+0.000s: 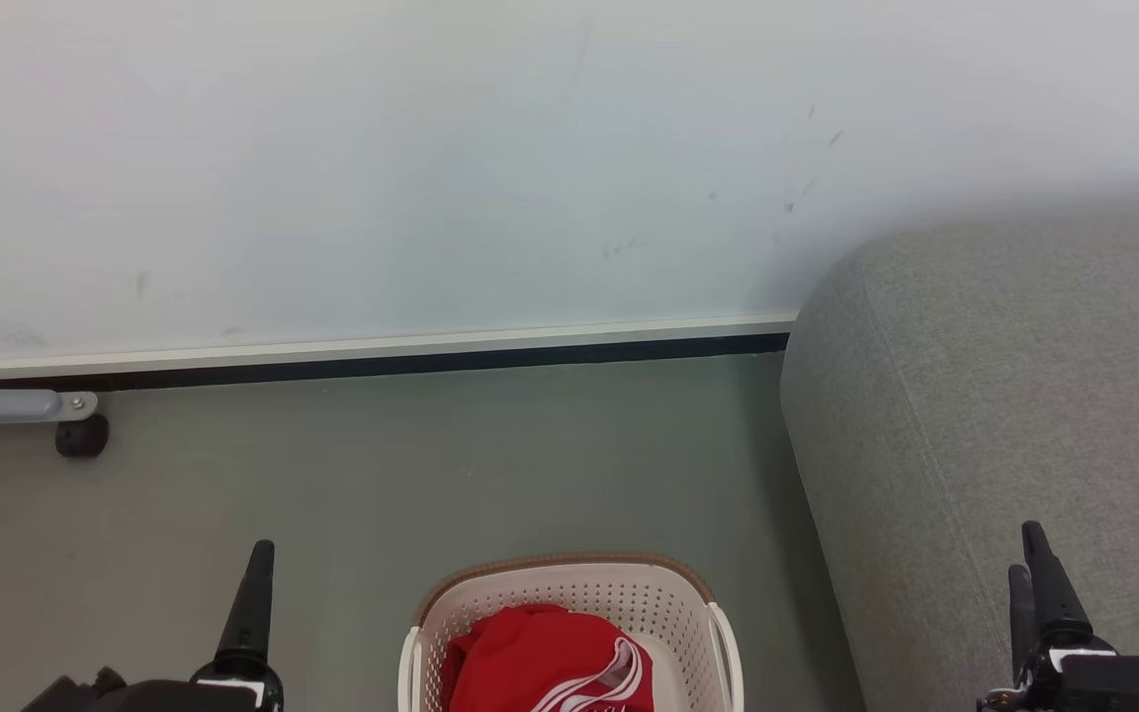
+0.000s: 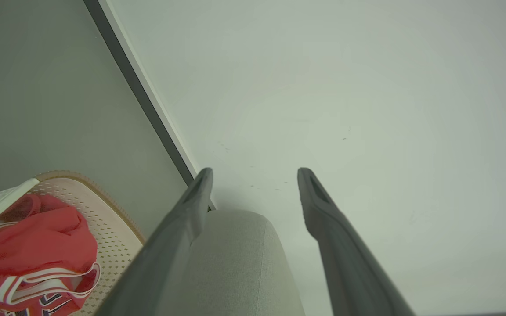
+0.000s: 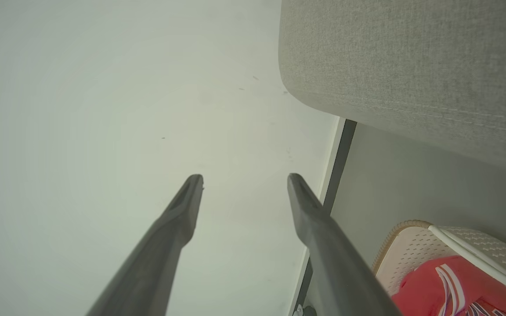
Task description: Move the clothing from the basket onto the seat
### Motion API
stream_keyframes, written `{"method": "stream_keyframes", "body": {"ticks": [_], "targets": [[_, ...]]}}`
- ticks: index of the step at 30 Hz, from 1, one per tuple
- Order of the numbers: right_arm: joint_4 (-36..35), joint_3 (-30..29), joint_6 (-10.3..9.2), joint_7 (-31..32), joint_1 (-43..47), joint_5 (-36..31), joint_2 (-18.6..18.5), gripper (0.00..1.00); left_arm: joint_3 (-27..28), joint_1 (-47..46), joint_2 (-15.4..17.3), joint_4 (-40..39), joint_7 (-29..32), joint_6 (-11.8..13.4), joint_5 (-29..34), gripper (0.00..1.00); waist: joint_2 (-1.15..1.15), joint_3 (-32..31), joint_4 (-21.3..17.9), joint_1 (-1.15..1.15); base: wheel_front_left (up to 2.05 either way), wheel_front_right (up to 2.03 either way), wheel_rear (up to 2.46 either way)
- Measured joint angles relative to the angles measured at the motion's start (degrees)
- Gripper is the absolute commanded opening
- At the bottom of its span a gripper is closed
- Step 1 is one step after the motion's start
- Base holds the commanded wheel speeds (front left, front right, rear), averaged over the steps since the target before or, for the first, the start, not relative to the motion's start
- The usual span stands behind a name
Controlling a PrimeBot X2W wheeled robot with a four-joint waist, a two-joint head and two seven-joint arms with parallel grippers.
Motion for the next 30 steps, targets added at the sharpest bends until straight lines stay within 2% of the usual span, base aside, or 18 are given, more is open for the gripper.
{"method": "stream_keyframes", "body": {"ticks": [4,13,25,30], "targets": [[-1.04,0.92,0.00,-0.92,-0.02,-2.35,-0.68,1.00,-0.57,-0.17,0.22,-0.45,-0.62,0.08,2.93,1.00,0.00,-0.01,-0.01,0.00,0.00,0.00,0.00],[-1.90,3.46,0.00,-2.80,-0.14,-8.78,-2.52,1.00,-1.92,-0.80,0.73,-1.51,-2.54,2.04,11.71,1.00,0.00,0.02,0.10,0.00,0.00,0.00,0.00],[-2.68,7.39,-0.04,-5.13,-1.10,-20.87,-5.22,1.00,-4.99,-1.04,1.90,-2.26,-4.76,4.09,22.58,1.00,0.00,-0.01,0.26,0.00,0.00,0.00,0.00],[-3.27,8.75,-1.12,-6.44,-1.18,-26.75,-6.08,1.00,-5.98,-1.06,2.57,-2.72,-5.86,5.08,28.60,1.00,0.00,0.03,0.32,0.00,0.00,0.00,0.00]]}}
